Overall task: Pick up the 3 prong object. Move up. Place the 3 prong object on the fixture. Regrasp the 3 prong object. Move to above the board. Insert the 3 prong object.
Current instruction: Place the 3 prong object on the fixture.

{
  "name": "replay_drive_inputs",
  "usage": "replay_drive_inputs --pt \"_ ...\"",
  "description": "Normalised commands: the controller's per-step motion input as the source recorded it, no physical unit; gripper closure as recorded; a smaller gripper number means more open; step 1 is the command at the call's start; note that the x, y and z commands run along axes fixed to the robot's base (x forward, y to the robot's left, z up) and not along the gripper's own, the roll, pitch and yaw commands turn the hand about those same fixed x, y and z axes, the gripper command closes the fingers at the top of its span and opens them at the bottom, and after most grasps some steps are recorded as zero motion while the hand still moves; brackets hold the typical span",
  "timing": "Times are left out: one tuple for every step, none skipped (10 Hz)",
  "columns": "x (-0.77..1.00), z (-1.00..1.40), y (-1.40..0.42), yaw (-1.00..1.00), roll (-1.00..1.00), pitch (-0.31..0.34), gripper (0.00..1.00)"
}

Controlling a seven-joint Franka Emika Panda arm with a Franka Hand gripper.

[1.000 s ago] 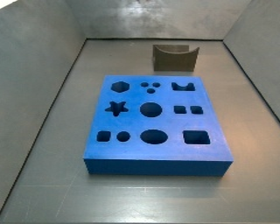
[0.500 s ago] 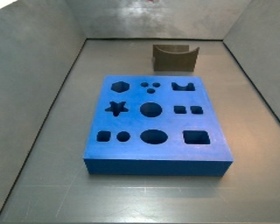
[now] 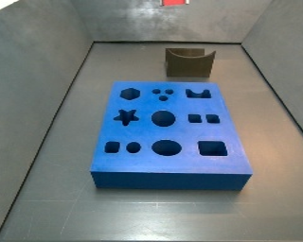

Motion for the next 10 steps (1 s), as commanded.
replay_drive_inputs --pt "0.79 -0.02 -0.05 0.92 -1.00 0.194 1.00" --pt "0.67 -0.01 -0.01 0.85 -1.00 0.291 1.00" --pt "0.59 0.00 0.01 0.77 -1.00 0.375 1.00" --pt "0.51 -0.01 0.02 0.67 -1.00 0.462 1.00" --pt "0.43 -0.01 0.03 0.55 -1.00 0.554 1.00" --pt "0.34 -0.01 0.04 0.28 -0.80 0.555 1.00" --pt "0.27 -0.01 0.04 0.10 -0.63 0.524 1.00" --pt "0.24 -0.01 0.04 0.01 -0.52 0.492 1.00" --pt "0.15 -0.01 0.03 -0.14 -0.30 0.369 1.00" --pt "0.10 -0.01 0.03 -0.17 -0.24 0.325 1.00"
